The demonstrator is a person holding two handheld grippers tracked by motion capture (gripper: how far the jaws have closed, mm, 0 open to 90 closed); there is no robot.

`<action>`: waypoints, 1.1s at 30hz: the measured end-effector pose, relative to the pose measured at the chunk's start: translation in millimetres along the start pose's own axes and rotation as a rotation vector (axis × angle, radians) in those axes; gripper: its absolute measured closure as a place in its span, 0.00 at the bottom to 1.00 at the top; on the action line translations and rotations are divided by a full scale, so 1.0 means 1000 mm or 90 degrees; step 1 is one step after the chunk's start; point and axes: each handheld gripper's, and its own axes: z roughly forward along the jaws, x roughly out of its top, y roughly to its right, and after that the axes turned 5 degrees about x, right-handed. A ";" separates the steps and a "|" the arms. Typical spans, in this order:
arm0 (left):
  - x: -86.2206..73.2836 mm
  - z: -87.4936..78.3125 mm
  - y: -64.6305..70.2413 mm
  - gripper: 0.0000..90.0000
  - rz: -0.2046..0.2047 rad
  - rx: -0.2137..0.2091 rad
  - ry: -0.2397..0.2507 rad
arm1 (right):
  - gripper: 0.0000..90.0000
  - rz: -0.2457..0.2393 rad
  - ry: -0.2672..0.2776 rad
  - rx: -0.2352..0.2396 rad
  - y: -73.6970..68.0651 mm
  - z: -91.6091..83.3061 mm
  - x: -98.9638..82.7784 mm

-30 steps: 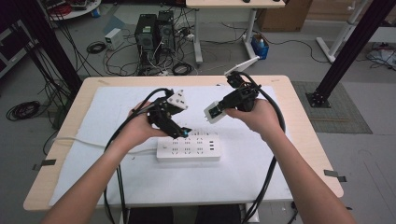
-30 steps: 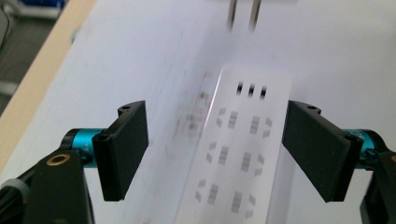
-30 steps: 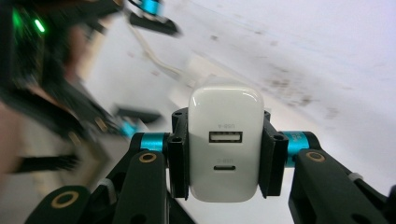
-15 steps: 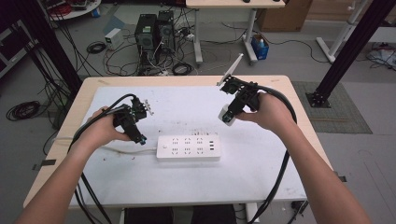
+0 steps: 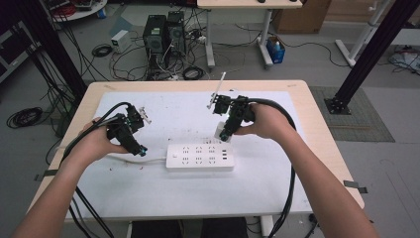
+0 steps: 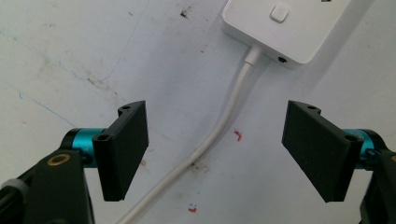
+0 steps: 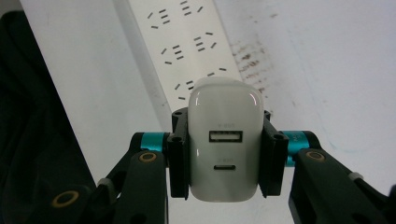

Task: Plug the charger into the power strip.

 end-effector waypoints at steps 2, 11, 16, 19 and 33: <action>-0.001 -0.002 0.000 0.26 0.001 0.000 0.001 | 0.69 -0.029 -0.016 0.011 0.002 0.010 0.005; -0.006 -0.003 0.005 0.26 -0.008 -0.002 0.012 | 0.69 -0.111 -0.080 0.023 0.006 0.056 0.025; -0.011 -0.001 0.009 0.26 -0.012 -0.003 0.013 | 0.69 -0.124 -0.098 0.018 0.012 0.077 0.028; -0.013 -0.001 0.011 0.26 -0.013 -0.002 0.012 | 0.69 -0.128 -0.110 0.013 0.016 0.086 0.028; -0.018 0.001 0.014 0.26 -0.023 -0.004 0.009 | 0.70 -0.183 -0.108 0.028 0.019 0.091 0.028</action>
